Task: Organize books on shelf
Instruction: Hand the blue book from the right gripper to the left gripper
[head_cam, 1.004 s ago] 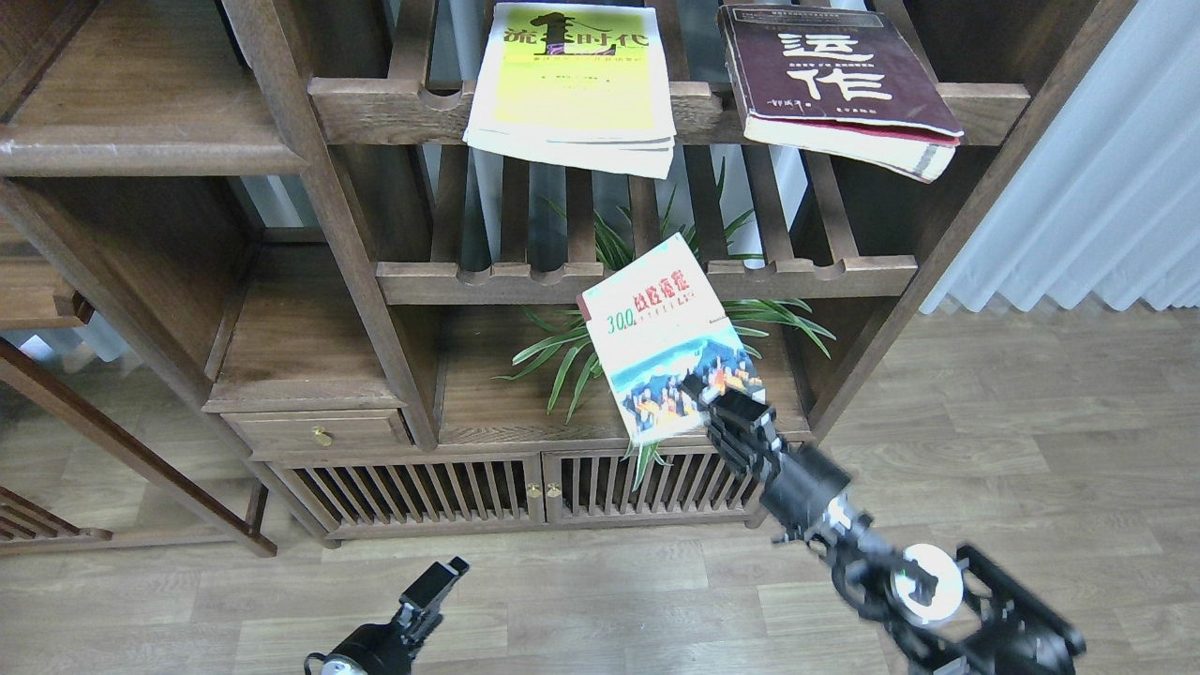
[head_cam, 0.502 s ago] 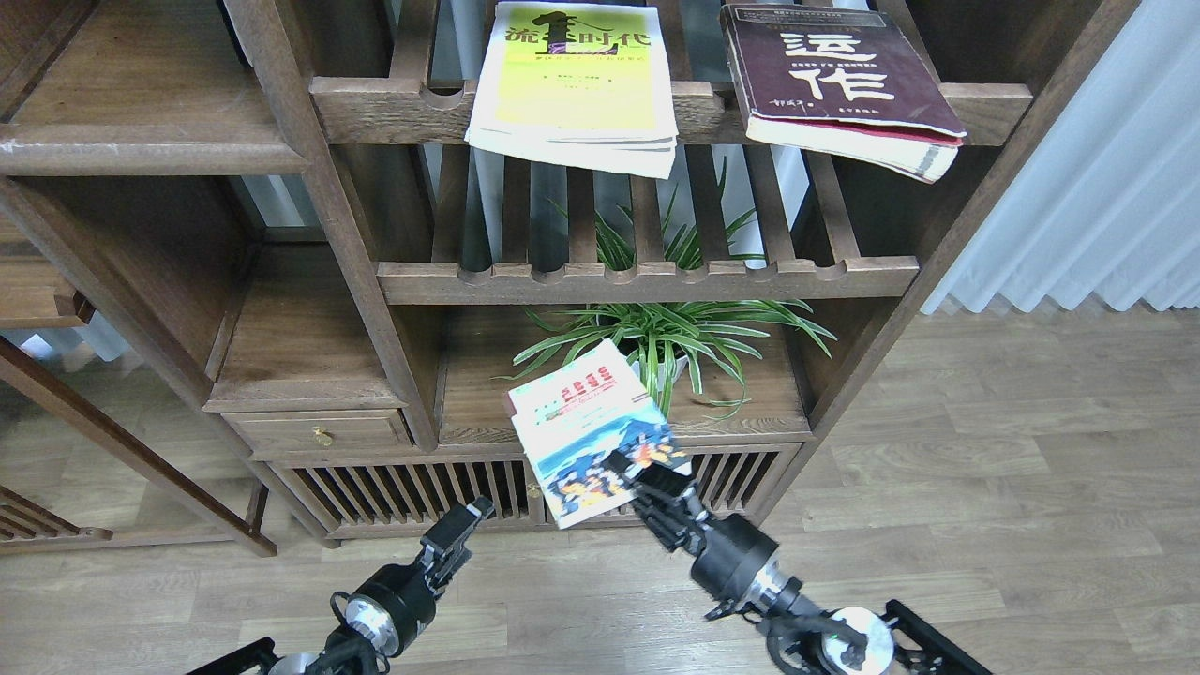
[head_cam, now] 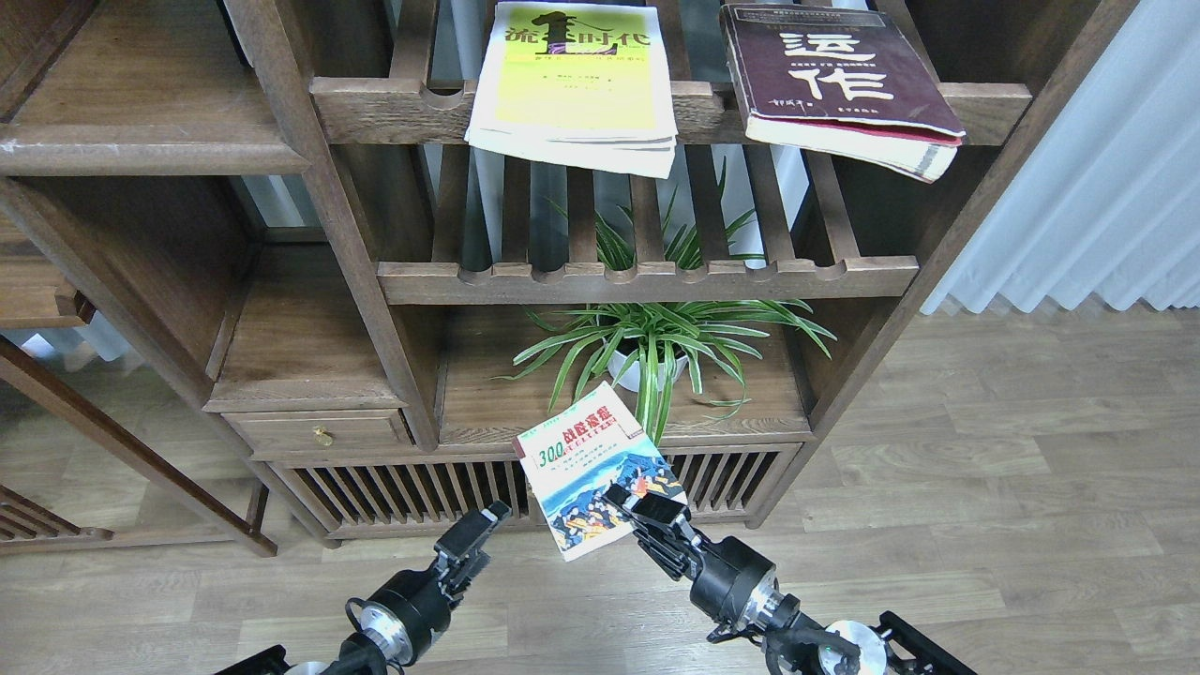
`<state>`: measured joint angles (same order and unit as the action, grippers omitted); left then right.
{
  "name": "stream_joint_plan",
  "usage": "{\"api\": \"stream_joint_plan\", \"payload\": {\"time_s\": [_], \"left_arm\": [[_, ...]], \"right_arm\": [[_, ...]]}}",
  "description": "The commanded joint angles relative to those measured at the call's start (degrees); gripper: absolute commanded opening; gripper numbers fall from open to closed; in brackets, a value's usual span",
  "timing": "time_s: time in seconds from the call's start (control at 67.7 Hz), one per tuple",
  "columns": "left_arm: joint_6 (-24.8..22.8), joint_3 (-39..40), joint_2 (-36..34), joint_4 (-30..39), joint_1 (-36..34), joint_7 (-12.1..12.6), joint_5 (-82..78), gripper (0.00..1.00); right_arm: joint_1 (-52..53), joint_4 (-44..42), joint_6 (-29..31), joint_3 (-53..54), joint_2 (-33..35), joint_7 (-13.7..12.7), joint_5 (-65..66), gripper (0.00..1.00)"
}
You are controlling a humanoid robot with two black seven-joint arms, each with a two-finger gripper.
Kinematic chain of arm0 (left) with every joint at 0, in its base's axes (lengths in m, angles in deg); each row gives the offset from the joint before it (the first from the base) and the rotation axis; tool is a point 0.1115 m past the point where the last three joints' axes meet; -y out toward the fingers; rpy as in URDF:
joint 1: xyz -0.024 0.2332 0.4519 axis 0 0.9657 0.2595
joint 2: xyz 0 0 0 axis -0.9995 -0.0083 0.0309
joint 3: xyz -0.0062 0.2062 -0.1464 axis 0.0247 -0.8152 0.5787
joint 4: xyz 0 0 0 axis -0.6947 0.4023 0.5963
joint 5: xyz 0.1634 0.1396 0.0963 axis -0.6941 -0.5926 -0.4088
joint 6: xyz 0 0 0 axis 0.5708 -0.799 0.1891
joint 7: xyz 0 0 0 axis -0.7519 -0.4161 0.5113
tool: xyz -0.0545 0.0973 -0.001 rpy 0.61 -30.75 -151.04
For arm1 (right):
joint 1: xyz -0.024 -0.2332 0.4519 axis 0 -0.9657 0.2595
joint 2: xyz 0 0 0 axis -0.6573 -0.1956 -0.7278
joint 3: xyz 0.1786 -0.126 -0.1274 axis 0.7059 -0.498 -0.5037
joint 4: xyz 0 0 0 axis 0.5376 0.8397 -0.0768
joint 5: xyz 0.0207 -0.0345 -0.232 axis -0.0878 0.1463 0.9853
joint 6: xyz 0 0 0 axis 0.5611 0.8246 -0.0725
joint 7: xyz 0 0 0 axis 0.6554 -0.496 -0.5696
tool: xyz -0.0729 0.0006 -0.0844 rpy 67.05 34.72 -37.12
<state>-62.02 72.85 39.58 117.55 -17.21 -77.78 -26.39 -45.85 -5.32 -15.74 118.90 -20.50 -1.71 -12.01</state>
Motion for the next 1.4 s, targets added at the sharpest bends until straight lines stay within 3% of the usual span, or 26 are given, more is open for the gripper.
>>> {"api": "stream_joint_plan", "payload": {"time_s": [0.0, 0.532, 0.975, 1.137, 1.256, 1.388], "left_arm": [[0.0, 0.1, 0.0, 0.1, -0.4, -0.2, 0.0, 0.99], [0.0, -0.1, 0.0, 0.1, -4.8, -0.7, 0.1, 0.99], [0.0, -0.4, 0.0, 0.2, -5.9, -0.6, 0.5, 0.99], [0.0, -0.3, 0.0, 3.4, -6.2, -0.7, 0.6, 0.99], [0.0, -0.3, 0.0, 3.7, -6.6, -0.7, 0.6, 0.94], [0.0, -0.3, 0.0, 2.8, -6.6, -0.8, 1.3, 0.75]], "right_arm": [[0.0, -0.1, 0.0, -0.4, 0.0, 0.0, -0.1, 0.04], [0.6, 7.4, 0.0, -6.3, 0.0, 0.4, -7.2, 0.04], [0.6, 7.1, 0.0, -9.1, 0.0, 0.3, -7.4, 0.04], [0.6, 7.1, 0.0, -10.0, 0.0, 0.3, -7.5, 0.04], [0.7, 7.1, 0.0, -10.8, 0.0, 0.3, -7.5, 0.04], [0.7, 7.1, 0.0, -10.9, 0.0, 0.3, -7.4, 0.04]]}}
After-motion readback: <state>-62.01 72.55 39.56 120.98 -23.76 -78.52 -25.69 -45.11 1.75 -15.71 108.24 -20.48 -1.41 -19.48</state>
